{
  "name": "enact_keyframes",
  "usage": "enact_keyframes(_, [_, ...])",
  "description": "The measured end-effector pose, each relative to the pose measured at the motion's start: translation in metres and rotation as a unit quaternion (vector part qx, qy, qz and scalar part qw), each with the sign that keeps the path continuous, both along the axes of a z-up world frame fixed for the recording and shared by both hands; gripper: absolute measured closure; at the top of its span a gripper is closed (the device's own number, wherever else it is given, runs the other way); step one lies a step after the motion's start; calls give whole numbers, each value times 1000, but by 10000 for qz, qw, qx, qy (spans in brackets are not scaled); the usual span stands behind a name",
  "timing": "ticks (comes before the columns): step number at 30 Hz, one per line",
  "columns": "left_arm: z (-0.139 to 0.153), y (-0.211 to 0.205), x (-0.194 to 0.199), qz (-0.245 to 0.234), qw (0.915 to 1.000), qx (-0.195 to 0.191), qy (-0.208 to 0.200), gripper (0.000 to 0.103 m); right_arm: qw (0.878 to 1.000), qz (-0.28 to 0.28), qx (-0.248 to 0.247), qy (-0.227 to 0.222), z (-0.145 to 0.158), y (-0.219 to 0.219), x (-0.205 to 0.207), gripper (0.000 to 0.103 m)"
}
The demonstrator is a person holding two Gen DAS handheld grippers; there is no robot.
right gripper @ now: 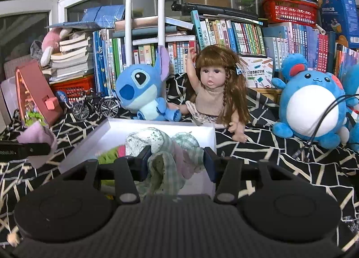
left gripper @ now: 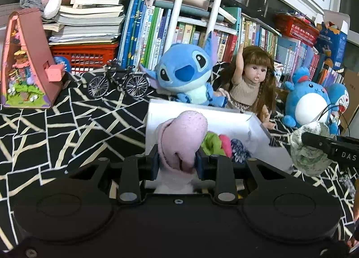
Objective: Organize soft objects
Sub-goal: 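Carry checked cloth and pink sock into the white box and open both tools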
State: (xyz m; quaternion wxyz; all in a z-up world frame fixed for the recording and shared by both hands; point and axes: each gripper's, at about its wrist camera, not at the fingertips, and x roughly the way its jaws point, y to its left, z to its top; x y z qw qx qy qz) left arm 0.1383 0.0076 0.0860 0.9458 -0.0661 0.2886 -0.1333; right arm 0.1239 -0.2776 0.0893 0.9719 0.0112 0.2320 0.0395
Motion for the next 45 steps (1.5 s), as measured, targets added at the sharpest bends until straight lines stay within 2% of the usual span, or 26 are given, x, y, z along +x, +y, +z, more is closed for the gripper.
enact_keyframes(8, [15,-14,36,-95,9997,-86,-203,74,9995,-11,325,64,13,12,37,50])
enact_keyframes(15, [13,-22,74,19,9999,-80,-110,74,9984,-108,503,245,13,22,73,50])
enact_keyframes(27, [-29,-32,133,242,9993,30,295,73,9974,-354,369,515,-16,42,128,49])
enact_keyframes(37, [-55,-38,152,281,9980,216,531,73,9949,-489,336,810,-52,49,159,49])
enact_keyframes(45, [-65,-45,156,145,9976,260,632,73,9934,-543,374,941,-65,45,166,49])
